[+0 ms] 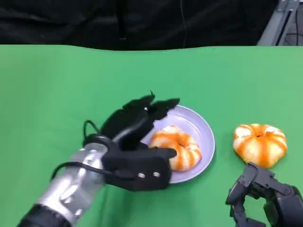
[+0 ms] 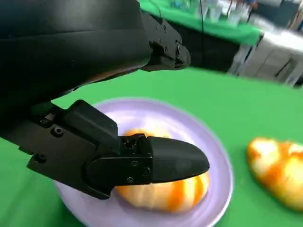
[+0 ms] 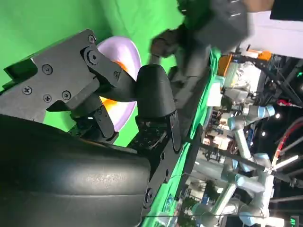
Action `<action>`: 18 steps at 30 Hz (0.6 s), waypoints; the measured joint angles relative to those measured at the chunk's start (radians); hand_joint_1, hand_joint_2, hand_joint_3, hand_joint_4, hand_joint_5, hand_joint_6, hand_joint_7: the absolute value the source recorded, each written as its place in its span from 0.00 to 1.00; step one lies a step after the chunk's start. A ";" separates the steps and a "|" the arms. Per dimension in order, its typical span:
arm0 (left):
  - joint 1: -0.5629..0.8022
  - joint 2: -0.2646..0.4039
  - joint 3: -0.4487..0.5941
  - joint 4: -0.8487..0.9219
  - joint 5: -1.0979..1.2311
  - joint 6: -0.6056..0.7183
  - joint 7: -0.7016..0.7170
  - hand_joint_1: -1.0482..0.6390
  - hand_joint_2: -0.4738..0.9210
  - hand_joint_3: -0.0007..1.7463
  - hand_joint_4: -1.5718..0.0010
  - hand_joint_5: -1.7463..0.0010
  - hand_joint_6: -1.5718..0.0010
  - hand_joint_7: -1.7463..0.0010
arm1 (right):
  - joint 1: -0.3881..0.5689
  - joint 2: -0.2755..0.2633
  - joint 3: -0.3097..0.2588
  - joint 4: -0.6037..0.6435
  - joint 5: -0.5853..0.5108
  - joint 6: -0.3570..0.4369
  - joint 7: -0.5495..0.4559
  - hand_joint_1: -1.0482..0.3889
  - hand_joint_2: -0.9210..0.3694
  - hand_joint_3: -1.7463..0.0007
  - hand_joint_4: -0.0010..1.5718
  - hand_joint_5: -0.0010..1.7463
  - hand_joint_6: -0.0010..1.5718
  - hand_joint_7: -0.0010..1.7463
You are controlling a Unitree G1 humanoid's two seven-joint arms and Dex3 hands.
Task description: Grasp the bread from the table and place it into the plate.
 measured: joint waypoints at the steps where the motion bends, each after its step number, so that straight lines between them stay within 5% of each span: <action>1: 0.014 0.010 0.016 -0.025 -0.029 -0.018 -0.017 0.25 1.00 0.19 0.77 0.92 0.73 0.96 | 0.000 0.000 -0.001 0.000 0.001 0.000 0.000 0.63 0.29 0.35 0.52 1.00 0.46 0.91; 3: 0.035 0.023 0.034 -0.059 -0.068 -0.043 -0.045 0.25 1.00 0.18 0.75 0.92 0.72 0.96 | -0.001 0.000 -0.001 0.002 0.001 0.000 0.000 0.63 0.29 0.35 0.52 1.00 0.46 0.91; 4: 0.042 0.025 0.039 -0.067 -0.078 -0.045 -0.052 0.49 1.00 0.20 0.55 0.82 0.58 0.90 | -0.001 0.000 -0.001 0.002 0.001 0.000 0.000 0.63 0.29 0.35 0.52 1.00 0.46 0.90; 5: 0.057 0.019 0.057 -0.081 -0.127 -0.040 -0.077 0.58 1.00 0.20 0.48 0.79 0.52 0.88 | -0.002 0.000 0.000 0.003 0.000 0.000 0.001 0.63 0.29 0.35 0.52 1.00 0.46 0.90; 6: 0.080 0.005 0.089 -0.103 -0.206 -0.026 -0.107 0.63 0.99 0.26 0.46 0.70 0.46 0.89 | -0.002 0.000 0.000 0.003 0.000 0.000 0.000 0.63 0.29 0.34 0.52 1.00 0.46 0.91; 7: 0.103 -0.015 0.123 -0.131 -0.295 -0.004 -0.143 0.67 0.94 0.39 0.49 0.51 0.38 0.89 | 0.000 0.000 0.000 0.003 0.000 0.000 0.000 0.63 0.29 0.34 0.52 1.00 0.47 0.91; 9: 0.141 -0.046 0.188 -0.186 -0.464 0.056 -0.221 0.69 0.90 0.48 0.53 0.39 0.33 0.91 | 0.000 0.000 0.000 0.003 0.000 0.000 0.000 0.63 0.29 0.34 0.52 1.00 0.47 0.91; 10: 0.154 -0.052 0.217 -0.207 -0.529 0.085 -0.254 0.68 0.85 0.57 0.51 0.22 0.27 0.79 | 0.000 -0.001 0.000 0.003 0.001 0.000 0.001 0.63 0.30 0.34 0.52 1.00 0.47 0.90; 11: 0.169 -0.051 0.244 -0.236 -0.580 0.126 -0.280 0.67 0.82 0.64 0.51 0.13 0.33 0.58 | -0.001 -0.002 0.000 0.003 0.001 0.000 0.001 0.63 0.30 0.34 0.52 1.00 0.46 0.90; 13: 0.201 -0.043 0.292 -0.318 -0.670 0.226 -0.317 0.66 0.79 0.69 0.51 0.06 0.43 0.33 | -0.001 -0.003 -0.001 0.004 0.001 0.000 0.001 0.63 0.30 0.34 0.52 1.00 0.46 0.90; 16: 0.238 -0.027 0.332 -0.419 -0.745 0.330 -0.350 0.67 0.73 0.79 0.46 0.01 0.50 0.08 | -0.002 -0.003 0.001 0.004 0.001 0.000 0.001 0.62 0.30 0.33 0.51 1.00 0.46 0.91; 18: 0.290 -0.009 0.369 -0.500 -0.828 0.392 -0.392 0.67 0.71 0.82 0.43 0.00 0.51 0.02 | 0.001 -0.003 0.001 0.002 0.001 0.001 0.001 0.62 0.30 0.33 0.51 1.00 0.46 0.91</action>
